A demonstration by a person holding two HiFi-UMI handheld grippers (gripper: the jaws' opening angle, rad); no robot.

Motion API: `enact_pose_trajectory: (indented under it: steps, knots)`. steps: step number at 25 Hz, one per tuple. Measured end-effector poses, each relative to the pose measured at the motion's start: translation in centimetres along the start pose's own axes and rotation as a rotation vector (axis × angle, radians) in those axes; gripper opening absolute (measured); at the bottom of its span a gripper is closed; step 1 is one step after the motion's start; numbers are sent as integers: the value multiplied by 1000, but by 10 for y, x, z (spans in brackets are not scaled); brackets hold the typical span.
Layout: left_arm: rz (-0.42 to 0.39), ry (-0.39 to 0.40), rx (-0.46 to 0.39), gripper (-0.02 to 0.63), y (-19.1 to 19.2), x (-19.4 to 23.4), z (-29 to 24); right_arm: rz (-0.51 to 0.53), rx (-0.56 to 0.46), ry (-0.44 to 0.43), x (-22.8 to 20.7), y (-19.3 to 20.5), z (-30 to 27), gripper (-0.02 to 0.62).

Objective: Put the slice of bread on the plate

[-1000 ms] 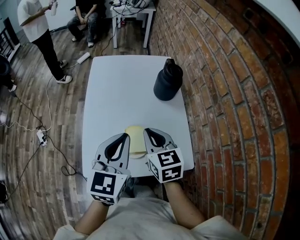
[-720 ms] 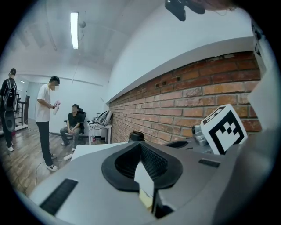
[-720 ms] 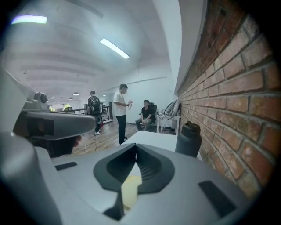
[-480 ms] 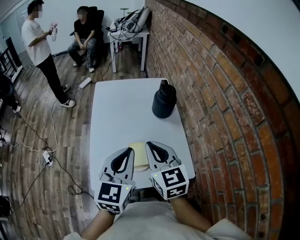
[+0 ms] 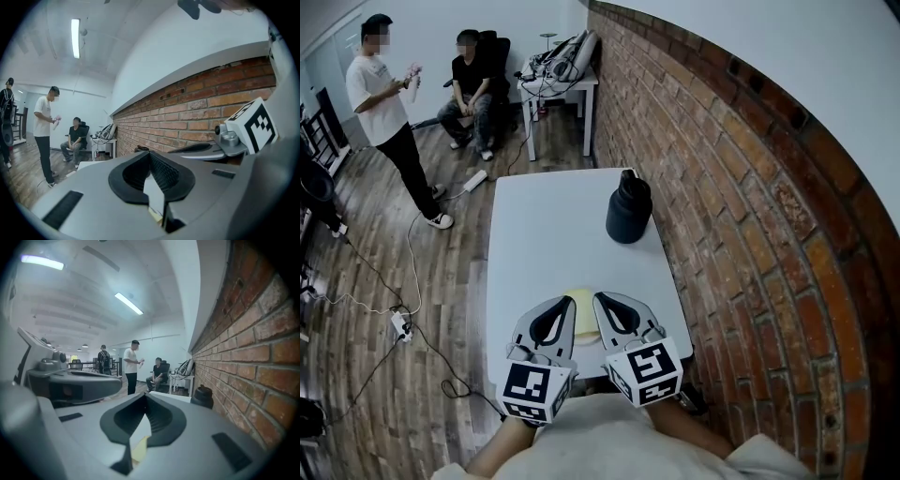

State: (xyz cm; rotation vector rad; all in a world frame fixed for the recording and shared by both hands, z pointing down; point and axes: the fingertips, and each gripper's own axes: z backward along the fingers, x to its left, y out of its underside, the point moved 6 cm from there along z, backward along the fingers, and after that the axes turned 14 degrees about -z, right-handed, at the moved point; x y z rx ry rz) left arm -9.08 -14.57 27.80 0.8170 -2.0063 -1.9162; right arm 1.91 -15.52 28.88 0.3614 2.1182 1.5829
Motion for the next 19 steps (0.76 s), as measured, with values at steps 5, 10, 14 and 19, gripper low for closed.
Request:
enact_pose_trajectory:
  steps: [5, 10, 14, 19]
  knots:
    - [-11, -6, -2, 11, -1, 0, 2, 8, -14, -15, 3, -3, 1, 6]
    - [-14, -6, 4, 11, 2, -3, 4, 17, -14, -32, 5, -2, 0, 6]
    - [-28, -6, 3, 12, 2, -4, 5, 22, -15, -45, 7, -1, 0, 6]
    - [-42, -4, 16, 12, 3, -8, 4, 19, -10, -55, 3, 3, 4, 6]
